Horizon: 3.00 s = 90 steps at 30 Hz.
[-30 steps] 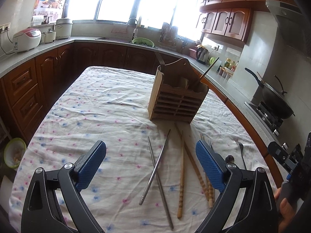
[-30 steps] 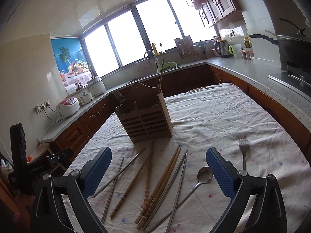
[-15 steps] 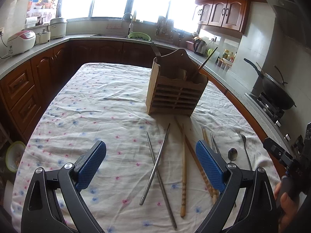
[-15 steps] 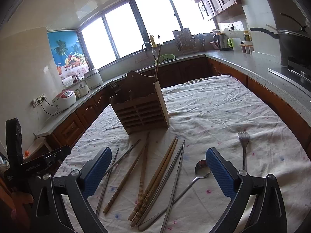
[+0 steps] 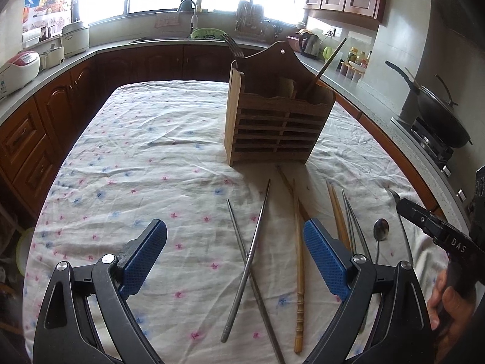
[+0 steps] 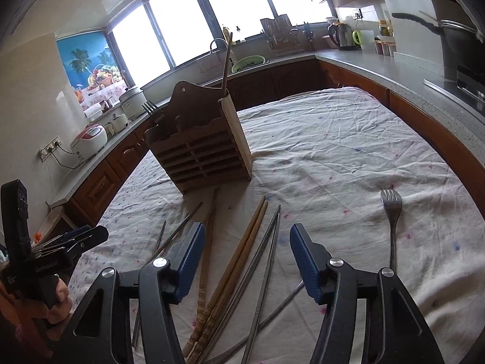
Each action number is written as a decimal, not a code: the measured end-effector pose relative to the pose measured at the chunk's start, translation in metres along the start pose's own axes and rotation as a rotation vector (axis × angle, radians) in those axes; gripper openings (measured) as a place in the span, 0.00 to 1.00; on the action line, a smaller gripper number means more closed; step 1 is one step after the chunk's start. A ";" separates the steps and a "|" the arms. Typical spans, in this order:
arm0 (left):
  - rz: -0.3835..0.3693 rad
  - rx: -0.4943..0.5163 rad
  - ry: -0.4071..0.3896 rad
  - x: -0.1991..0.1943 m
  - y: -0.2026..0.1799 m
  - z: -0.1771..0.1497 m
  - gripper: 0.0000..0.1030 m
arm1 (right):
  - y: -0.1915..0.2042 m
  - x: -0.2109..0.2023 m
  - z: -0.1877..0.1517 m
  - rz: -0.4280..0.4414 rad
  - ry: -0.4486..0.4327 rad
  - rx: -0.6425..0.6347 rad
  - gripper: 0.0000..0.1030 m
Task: Organize utensils
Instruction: 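Grasp a metal chopstick with the left tool while the right tool grasps a wooden chopstick, then lift the metal chopstick with the left tool toward the holder while the right tool carries its chopstick there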
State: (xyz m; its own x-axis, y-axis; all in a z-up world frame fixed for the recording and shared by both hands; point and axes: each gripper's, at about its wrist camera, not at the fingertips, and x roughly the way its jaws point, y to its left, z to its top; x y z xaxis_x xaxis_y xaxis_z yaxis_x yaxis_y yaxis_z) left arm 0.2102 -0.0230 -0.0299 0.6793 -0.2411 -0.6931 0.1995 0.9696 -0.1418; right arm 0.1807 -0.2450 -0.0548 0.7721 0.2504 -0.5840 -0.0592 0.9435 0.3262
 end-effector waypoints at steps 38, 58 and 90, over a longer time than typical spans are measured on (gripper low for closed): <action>-0.015 0.260 0.252 0.134 -0.059 0.024 0.28 | -0.020 0.123 0.025 -0.032 0.266 0.029 0.08; -0.200 0.068 0.092 0.039 -0.032 0.037 0.04 | 0.003 0.059 0.043 0.063 0.125 0.039 0.04; -0.238 -0.039 -0.168 -0.093 0.004 0.033 0.04 | 0.052 -0.073 0.070 0.152 -0.165 -0.059 0.03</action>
State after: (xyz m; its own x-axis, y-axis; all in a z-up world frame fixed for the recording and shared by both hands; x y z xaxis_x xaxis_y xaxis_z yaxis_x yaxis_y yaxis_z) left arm 0.1713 0.0015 0.0574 0.7249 -0.4627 -0.5103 0.3424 0.8849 -0.3159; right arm 0.1656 -0.2299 0.0572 0.8444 0.3560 -0.4003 -0.2158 0.9100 0.3541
